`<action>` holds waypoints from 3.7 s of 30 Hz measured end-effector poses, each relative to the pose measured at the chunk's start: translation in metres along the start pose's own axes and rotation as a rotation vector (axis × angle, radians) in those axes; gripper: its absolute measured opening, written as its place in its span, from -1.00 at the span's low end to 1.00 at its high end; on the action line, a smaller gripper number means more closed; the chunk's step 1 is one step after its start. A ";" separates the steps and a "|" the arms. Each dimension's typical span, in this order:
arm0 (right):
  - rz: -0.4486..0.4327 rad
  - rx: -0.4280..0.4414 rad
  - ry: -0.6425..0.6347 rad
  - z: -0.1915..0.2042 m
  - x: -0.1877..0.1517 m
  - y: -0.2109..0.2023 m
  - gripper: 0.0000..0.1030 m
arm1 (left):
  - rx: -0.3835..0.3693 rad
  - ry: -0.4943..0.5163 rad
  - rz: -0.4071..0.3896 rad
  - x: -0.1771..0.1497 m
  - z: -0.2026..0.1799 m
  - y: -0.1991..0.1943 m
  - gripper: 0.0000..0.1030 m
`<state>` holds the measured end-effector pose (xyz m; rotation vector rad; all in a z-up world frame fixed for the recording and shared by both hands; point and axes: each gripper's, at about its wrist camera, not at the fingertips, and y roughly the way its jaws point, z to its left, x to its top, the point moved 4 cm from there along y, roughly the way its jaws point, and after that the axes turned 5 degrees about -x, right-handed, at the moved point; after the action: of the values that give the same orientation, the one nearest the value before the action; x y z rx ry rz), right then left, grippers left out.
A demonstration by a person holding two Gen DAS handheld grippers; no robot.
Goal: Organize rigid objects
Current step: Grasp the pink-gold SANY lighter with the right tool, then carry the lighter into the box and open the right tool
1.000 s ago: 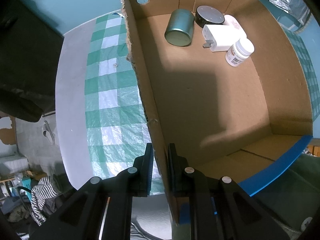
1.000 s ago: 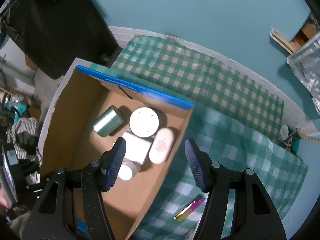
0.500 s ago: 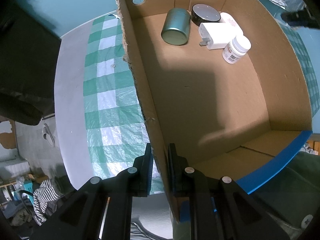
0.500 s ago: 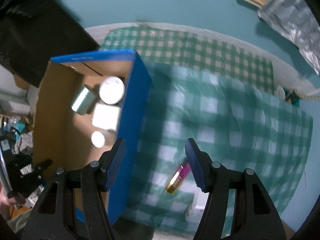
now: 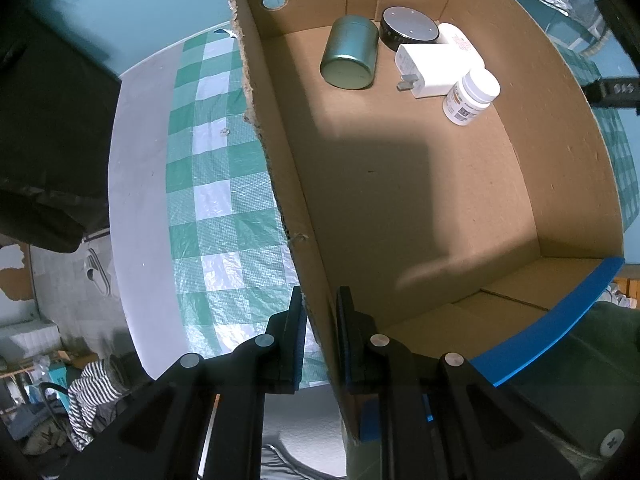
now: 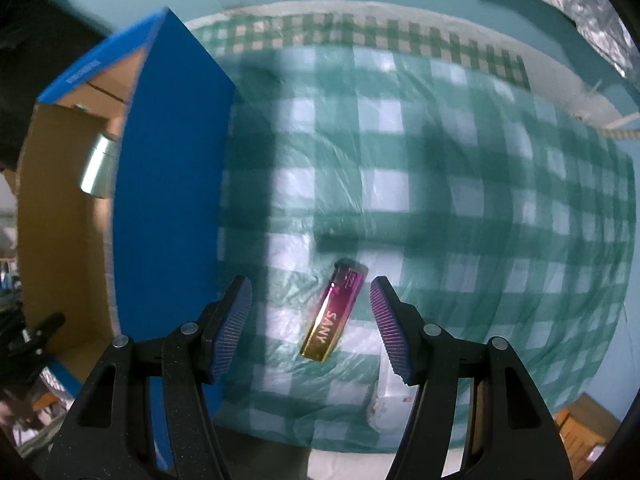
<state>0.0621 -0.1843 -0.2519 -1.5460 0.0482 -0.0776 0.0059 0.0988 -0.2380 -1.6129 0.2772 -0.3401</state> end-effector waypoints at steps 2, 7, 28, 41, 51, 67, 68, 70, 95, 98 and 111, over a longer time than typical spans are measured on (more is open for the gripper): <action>0.022 -0.004 0.014 -0.002 -0.004 0.011 0.22 | 0.000 -0.001 0.000 0.000 0.000 0.000 -0.70; 0.067 -0.007 0.042 -0.002 -0.016 0.033 0.22 | -0.001 -0.005 0.000 0.001 0.003 0.000 -0.68; 0.048 -0.093 -0.260 0.020 -0.040 0.048 -0.55 | -0.001 0.004 0.004 0.000 0.003 0.001 -0.68; 0.051 -0.086 -0.194 0.018 -0.035 0.050 -0.57 | 0.000 0.008 -0.002 -0.002 0.001 0.001 -0.67; 0.017 -0.040 -0.206 0.007 -0.025 0.027 -0.57 | 0.002 0.016 -0.004 -0.002 0.000 0.000 -0.67; -0.086 0.002 -0.283 0.031 -0.003 -0.043 -0.57 | 0.003 0.017 -0.005 -0.001 0.001 0.000 -0.67; -0.092 0.010 -0.292 0.035 -0.001 -0.049 -0.57 | 0.003 0.018 -0.004 -0.001 0.001 0.000 -0.67; -0.107 0.024 -0.309 0.046 0.003 -0.058 -0.57 | 0.004 0.019 -0.005 -0.001 0.001 0.000 -0.67; -0.081 0.084 -0.454 0.125 -0.002 -0.044 -0.57 | 0.000 0.016 -0.008 0.002 0.004 0.000 -0.66; -0.071 0.088 -0.447 0.124 -0.005 -0.041 -0.57 | 0.001 0.018 -0.008 0.001 0.004 0.000 -0.65; -0.066 0.105 -0.389 0.113 -0.006 -0.045 -0.44 | 0.002 0.015 -0.008 0.000 0.006 0.000 -0.65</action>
<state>0.0638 -0.0724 -0.2047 -1.4340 -0.3107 0.1671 0.0084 0.1038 -0.2379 -1.6099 0.2822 -0.3589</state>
